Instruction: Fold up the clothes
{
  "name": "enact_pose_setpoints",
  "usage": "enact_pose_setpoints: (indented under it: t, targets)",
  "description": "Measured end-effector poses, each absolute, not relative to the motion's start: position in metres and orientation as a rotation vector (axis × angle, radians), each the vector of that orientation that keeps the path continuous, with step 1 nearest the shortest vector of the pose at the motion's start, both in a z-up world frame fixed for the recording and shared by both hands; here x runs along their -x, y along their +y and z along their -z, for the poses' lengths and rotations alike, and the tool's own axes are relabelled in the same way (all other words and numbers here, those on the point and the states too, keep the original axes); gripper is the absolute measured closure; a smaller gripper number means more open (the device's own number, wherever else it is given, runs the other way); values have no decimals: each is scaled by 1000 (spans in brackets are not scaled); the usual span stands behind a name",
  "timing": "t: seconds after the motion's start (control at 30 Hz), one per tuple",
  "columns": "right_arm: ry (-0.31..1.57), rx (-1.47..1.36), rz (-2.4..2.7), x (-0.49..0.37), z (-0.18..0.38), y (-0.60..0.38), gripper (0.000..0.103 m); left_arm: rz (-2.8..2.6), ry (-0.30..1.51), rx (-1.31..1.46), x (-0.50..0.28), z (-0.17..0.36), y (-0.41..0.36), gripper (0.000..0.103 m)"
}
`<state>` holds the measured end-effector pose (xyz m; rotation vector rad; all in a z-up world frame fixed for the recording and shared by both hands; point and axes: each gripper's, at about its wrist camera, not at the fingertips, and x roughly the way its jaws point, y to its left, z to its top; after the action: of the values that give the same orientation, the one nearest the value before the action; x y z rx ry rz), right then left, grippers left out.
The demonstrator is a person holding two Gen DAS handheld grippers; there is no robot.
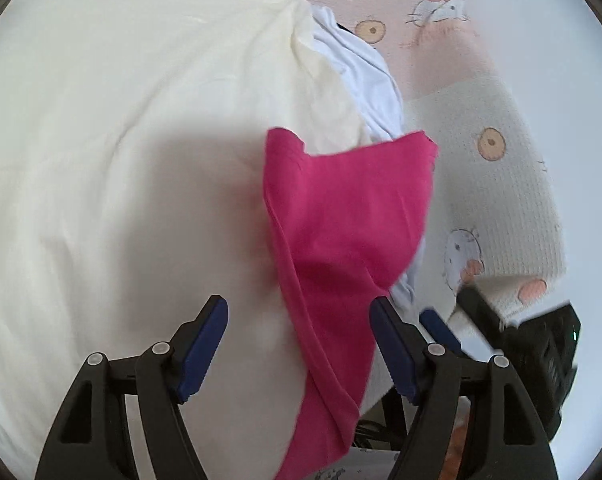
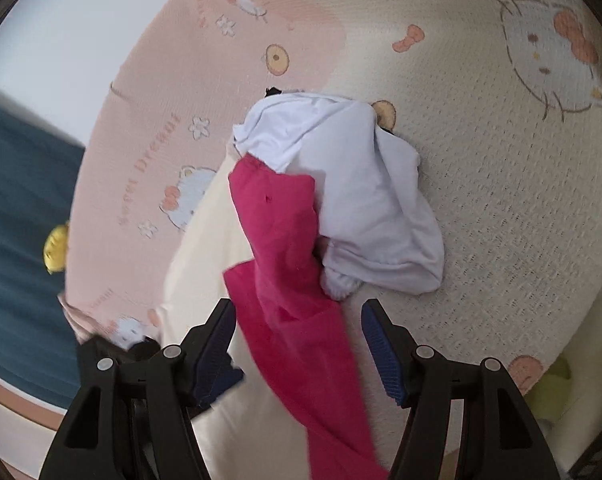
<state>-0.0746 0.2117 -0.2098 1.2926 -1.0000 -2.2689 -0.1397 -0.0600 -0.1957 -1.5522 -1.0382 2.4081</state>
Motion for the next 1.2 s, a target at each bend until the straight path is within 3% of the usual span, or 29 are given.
enact_pose_setpoints:
  t: [0.23,0.37,0.6,0.63,0.67,0.77,0.8,0.9,1.13,1.2]
  targets:
    - [-802,-1324,2317,54,217,207,39,-2402,-930,1610,163,197,-82,31]
    - [-649,-1330,2335,37,218,206,39,-2407,-955,1621,177,199,-84,31]
    - [-576,-1324,2289,18,225,210,39,-2368,-949,1666,202,208,-81,33]
    - [-554,-1313,2283,16,225,208,39,-2370,-955,1654,203,210,-81,35]
    - [-524,-1300,2280,14,224,206,39,-2370,-958,1644,204,211,-81,43]
    - [-409,-1289,2273,5,224,196,39,-2404,-923,1675,206,217,-77,81]
    - [-375,-1295,2266,3,225,192,39,-2423,-903,1674,205,217,-76,86]
    - [-280,-1299,2255,-1,225,180,39,-2485,-841,1635,198,212,-71,96]
    - [-145,-1302,2259,-4,229,165,39,-2626,-622,1506,180,174,-47,101]
    - [-108,-1304,2260,-4,230,161,46,-2643,-614,1490,174,166,-42,101]
